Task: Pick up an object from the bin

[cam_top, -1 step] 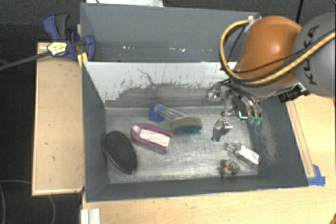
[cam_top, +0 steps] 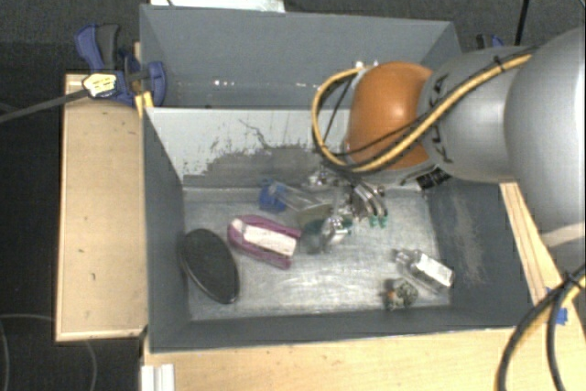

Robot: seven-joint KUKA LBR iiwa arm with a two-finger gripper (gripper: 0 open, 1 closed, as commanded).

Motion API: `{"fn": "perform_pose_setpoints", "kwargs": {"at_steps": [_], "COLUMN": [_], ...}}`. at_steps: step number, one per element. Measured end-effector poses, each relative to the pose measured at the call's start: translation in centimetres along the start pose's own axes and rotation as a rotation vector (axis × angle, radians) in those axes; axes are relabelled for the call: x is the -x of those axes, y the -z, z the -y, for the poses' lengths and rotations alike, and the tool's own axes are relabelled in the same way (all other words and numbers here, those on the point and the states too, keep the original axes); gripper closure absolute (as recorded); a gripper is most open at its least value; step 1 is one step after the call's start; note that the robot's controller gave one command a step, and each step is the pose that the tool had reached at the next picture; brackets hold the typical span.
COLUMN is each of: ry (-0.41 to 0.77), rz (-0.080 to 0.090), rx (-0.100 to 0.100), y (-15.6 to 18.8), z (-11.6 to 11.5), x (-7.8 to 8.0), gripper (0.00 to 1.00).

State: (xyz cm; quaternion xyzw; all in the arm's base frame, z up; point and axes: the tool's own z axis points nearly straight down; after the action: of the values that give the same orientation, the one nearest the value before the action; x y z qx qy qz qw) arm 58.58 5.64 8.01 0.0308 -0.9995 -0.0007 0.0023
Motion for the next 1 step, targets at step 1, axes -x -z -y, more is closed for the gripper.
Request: {"fn": "perform_pose_setpoints", "kwargs": {"at_steps": [1], "ry": [-0.003], "rz": [0.008], "rx": [-0.001], "y": [0.51], "z": [0.16], "x": [0.19], "gripper": [1.00]}}
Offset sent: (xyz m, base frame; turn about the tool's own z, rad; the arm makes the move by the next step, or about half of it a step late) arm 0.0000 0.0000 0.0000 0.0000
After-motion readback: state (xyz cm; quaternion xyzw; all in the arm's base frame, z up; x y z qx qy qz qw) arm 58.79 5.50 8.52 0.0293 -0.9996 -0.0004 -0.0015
